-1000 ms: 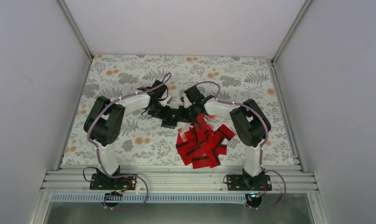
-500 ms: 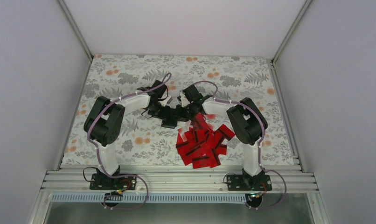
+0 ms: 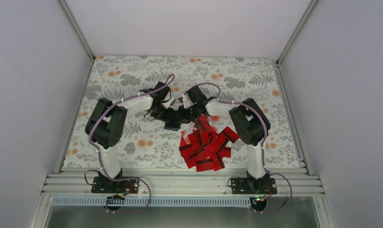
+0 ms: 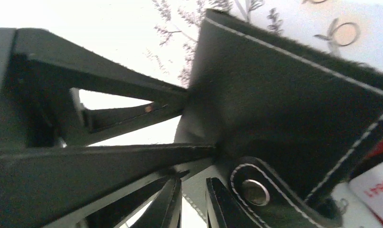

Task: Put the credit cards into the card holder

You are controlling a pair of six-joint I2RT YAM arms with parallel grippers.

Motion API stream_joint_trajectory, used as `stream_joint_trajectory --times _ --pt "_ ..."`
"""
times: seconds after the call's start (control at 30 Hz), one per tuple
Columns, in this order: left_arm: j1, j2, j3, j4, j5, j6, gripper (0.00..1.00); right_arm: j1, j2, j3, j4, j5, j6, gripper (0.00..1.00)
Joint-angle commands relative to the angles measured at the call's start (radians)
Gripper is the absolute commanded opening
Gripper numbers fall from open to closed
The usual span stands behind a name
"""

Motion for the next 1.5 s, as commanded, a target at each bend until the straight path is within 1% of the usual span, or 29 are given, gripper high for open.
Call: stream_joint_trajectory --times 0.0,0.13,0.2,0.3,0.47,0.83,1.47 --pt "-0.029 0.087 -0.061 -0.062 0.023 0.032 0.35 -0.001 -0.07 0.013 0.019 -0.1 -0.067 0.14" --pt "-0.029 0.089 -0.059 -0.062 0.023 0.029 0.34 -0.016 -0.136 0.014 -0.033 -0.07 -0.081 0.14" --pt "-0.029 0.089 -0.059 -0.061 0.022 0.028 0.35 -0.03 -0.157 0.002 -0.061 -0.015 -0.062 0.14" --pt "-0.029 0.087 -0.063 -0.059 0.021 0.026 0.34 -0.046 -0.166 -0.003 -0.123 0.118 -0.035 0.14" --pt "-0.029 0.087 -0.066 -0.061 0.022 0.029 0.34 -0.045 -0.142 -0.026 -0.155 0.196 0.021 0.14" --pt "-0.028 0.088 -0.063 -0.059 0.024 0.029 0.34 -0.028 -0.083 -0.039 -0.07 0.114 0.057 0.14" --pt "-0.029 0.095 -0.059 -0.06 0.03 0.034 0.34 -0.023 0.0 -0.024 -0.008 0.071 0.054 0.14"
